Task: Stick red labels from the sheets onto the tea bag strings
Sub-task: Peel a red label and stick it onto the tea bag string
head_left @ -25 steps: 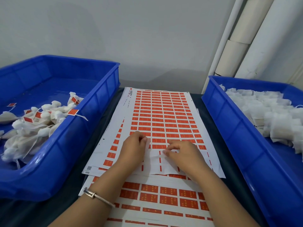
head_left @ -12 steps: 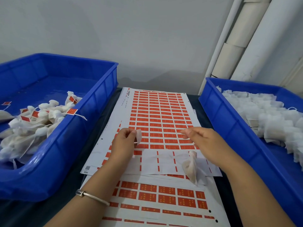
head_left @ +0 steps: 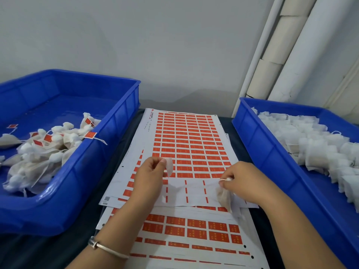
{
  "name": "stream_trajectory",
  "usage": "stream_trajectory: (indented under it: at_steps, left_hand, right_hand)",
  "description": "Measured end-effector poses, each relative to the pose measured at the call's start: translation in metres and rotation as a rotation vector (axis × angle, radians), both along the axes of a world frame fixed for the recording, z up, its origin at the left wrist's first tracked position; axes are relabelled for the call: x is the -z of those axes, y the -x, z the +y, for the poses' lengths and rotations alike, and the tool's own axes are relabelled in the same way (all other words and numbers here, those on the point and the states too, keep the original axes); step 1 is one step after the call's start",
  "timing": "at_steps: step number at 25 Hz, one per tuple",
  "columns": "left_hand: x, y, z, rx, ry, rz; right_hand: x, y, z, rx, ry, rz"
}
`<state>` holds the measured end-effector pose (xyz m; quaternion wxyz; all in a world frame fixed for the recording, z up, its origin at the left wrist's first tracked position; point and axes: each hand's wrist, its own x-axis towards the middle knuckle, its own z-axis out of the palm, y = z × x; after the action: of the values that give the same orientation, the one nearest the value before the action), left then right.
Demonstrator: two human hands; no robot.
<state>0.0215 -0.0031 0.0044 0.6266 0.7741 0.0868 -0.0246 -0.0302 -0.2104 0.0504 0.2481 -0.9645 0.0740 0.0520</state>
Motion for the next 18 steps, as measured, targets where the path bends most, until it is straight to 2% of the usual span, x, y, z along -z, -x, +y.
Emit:
stream_trajectory:
  at_steps: [6,10,15,18]
  left_hand:
    - [-0.001,0.014,-0.007,0.0,0.053,0.055]
    - [-0.01,0.027,-0.02,0.012,0.276,0.088]
    - [-0.021,0.039,-0.028,0.106,0.569,0.17]
    - [-0.023,0.043,-0.027,0.138,0.616,0.165]
  right_hand:
    - [-0.013,0.001,-0.001,-0.077,-0.086,-0.068]
    - [-0.026,0.007,0.009,-0.103,-0.196,-0.184]
    - [-0.038,0.014,0.022,-0.182,-0.33,-0.237]
    - [-0.039,0.016,0.03,-0.242,-0.363,-0.219]
